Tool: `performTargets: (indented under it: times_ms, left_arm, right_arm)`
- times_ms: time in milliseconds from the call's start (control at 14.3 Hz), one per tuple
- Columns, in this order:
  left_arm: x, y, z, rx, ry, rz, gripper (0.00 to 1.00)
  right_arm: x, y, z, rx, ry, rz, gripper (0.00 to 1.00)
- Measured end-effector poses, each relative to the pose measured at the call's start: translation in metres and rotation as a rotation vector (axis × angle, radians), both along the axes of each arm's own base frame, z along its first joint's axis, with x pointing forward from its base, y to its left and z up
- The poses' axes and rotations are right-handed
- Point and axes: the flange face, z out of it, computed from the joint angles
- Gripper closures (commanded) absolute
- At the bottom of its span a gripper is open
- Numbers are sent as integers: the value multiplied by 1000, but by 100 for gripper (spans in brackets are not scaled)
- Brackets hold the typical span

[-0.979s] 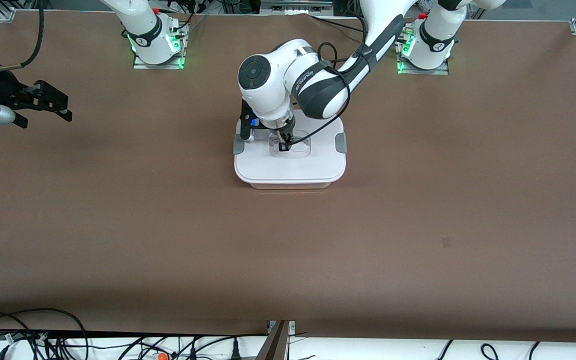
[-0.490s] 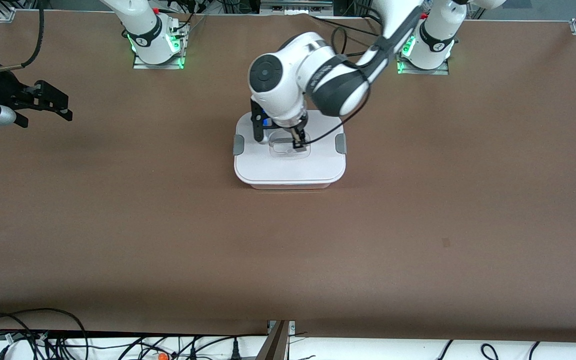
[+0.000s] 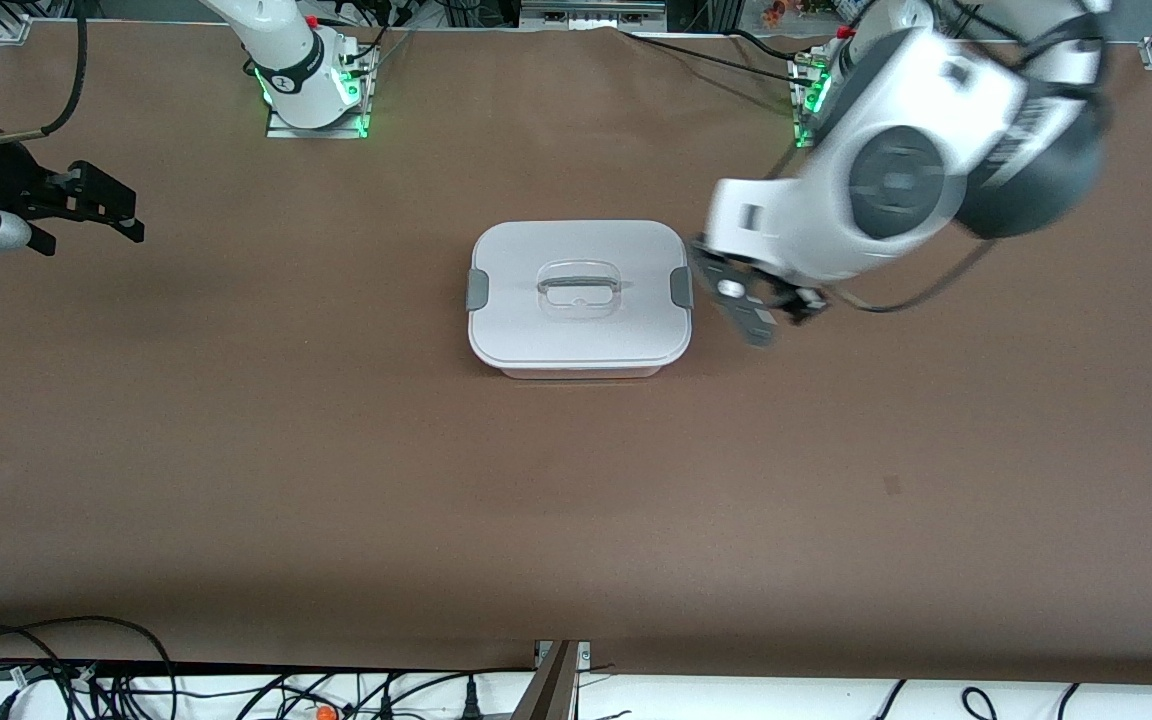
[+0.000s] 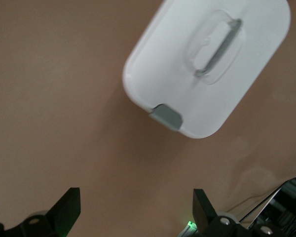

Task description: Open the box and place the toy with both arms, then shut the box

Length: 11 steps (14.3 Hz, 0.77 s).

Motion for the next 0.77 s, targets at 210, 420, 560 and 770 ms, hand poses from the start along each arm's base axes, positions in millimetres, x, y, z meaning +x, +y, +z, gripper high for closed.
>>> performTargets:
  times_ms: [210,420,560,770]
  left_arm:
    - [11,52,27,133,-77,156,0]
    - [11,71,37,254,-130,444,0]
    - [17,86,38,250,-220,597,0]
    - [11,130,28,187,-316,715,0]
  right_arm:
    - [0,3,0,0,-1,5,0]
    - [0,3,1,0,-1,5,0]
    - [0,3,1,0,-2,5,0]
    - [0,2,1,0,-2,4,0]
